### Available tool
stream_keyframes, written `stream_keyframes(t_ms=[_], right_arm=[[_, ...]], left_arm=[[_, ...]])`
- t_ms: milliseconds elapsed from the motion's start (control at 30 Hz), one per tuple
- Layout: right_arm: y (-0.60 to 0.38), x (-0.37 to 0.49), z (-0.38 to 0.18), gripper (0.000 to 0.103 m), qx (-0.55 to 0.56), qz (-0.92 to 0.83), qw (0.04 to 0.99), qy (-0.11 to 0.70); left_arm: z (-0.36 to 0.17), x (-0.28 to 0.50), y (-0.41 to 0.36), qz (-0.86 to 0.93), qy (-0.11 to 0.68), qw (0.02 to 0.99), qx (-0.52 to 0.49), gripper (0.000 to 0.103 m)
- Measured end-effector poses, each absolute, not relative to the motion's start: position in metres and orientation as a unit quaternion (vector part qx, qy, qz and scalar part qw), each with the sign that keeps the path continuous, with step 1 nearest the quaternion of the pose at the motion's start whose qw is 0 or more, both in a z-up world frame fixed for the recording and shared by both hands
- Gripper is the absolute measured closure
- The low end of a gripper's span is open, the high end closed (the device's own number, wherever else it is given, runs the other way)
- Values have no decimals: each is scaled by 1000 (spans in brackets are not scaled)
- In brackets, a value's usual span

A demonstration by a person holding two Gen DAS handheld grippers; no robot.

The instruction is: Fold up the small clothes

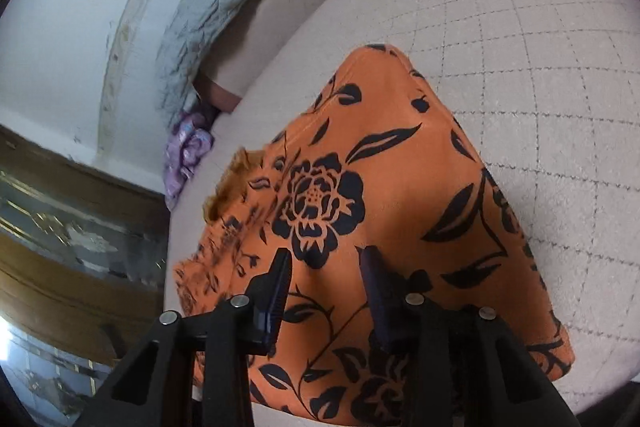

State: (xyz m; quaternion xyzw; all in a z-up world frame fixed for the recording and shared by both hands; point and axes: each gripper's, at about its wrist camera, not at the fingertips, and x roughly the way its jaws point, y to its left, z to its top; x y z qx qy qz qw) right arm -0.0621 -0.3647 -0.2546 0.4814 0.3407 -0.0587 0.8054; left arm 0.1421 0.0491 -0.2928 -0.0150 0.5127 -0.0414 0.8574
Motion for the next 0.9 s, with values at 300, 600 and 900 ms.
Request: stream_keyframes(t_ms=[300, 600, 900], right_arm=[[-360, -101, -221, 56, 509, 10, 808, 298], [-335, -148, -250, 48, 608, 34, 733, 302], [-351, -158, -285, 48, 643, -36, 697, 314]], left_arm=[[-225, 104, 10, -108, 444, 889, 9, 32], [-247, 64, -67, -199, 476, 854, 61, 32], [-285, 79, -78, -177, 506, 837, 113, 18]])
